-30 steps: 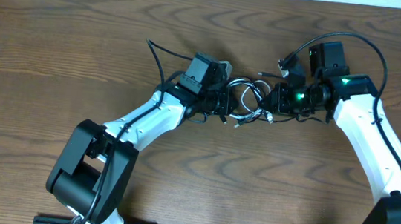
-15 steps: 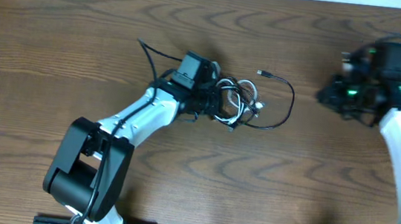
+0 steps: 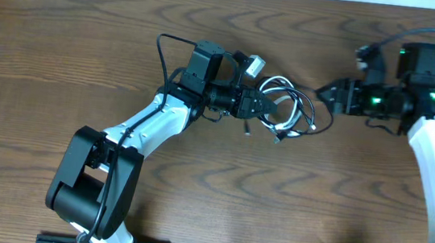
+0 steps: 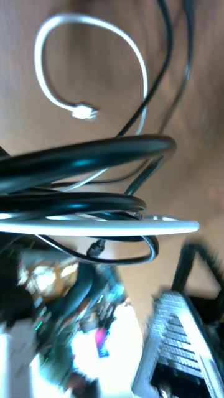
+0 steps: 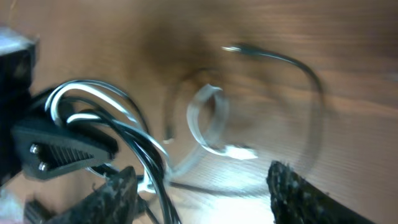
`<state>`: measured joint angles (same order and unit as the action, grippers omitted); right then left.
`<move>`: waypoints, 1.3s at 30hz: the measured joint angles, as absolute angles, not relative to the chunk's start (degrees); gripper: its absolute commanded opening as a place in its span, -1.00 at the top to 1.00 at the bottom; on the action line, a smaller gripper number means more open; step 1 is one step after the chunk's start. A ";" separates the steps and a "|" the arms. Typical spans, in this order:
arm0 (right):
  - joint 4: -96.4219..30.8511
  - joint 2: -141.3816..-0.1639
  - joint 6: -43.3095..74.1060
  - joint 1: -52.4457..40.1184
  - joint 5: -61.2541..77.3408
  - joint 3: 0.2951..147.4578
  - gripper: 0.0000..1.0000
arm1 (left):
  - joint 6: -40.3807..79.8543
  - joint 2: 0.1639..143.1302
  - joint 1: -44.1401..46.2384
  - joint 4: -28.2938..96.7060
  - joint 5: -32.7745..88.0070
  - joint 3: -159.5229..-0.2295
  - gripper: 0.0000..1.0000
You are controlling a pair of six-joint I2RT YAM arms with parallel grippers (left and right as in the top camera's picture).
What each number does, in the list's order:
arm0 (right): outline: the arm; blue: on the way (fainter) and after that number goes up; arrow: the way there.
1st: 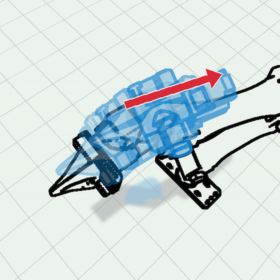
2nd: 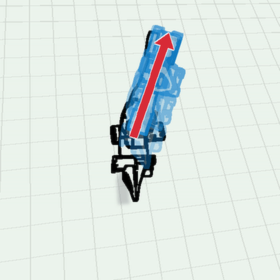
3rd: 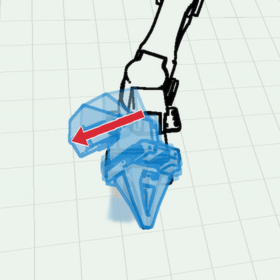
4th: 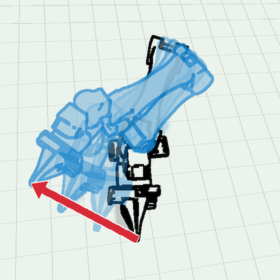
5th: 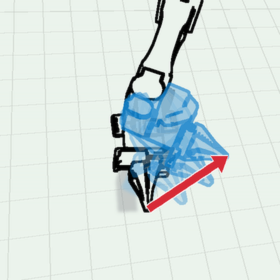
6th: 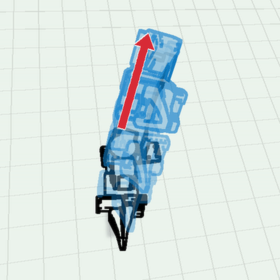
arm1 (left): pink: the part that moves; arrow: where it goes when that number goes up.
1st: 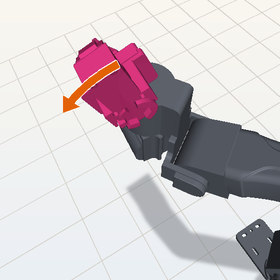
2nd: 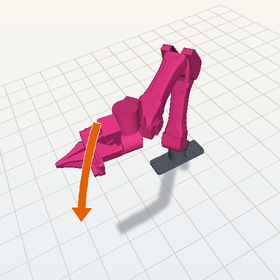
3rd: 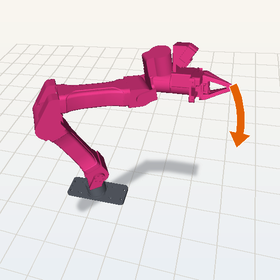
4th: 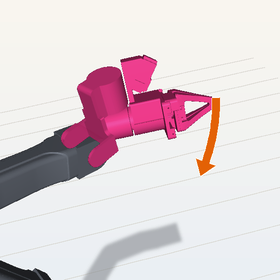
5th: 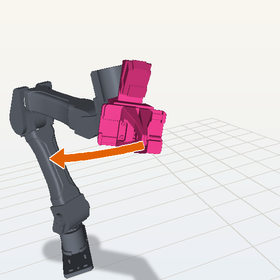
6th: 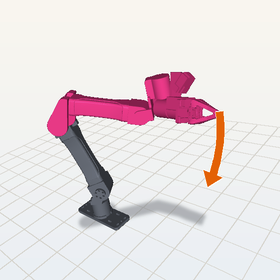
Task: Untangle cables
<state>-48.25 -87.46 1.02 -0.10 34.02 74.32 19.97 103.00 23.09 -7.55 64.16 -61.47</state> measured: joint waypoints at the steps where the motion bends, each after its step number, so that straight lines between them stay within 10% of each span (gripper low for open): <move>1: -48.10 -87.46 -0.03 -1.30 34.63 74.32 -0.31 | 20.12 103.00 23.09 -7.70 66.26 -61.47 0.85; 39: -44.60 -92.55 -5.63 -12.75 32.23 74.54 0.27 | 22.79 103.07 24.32 -14.41 85.86 -61.45 0.85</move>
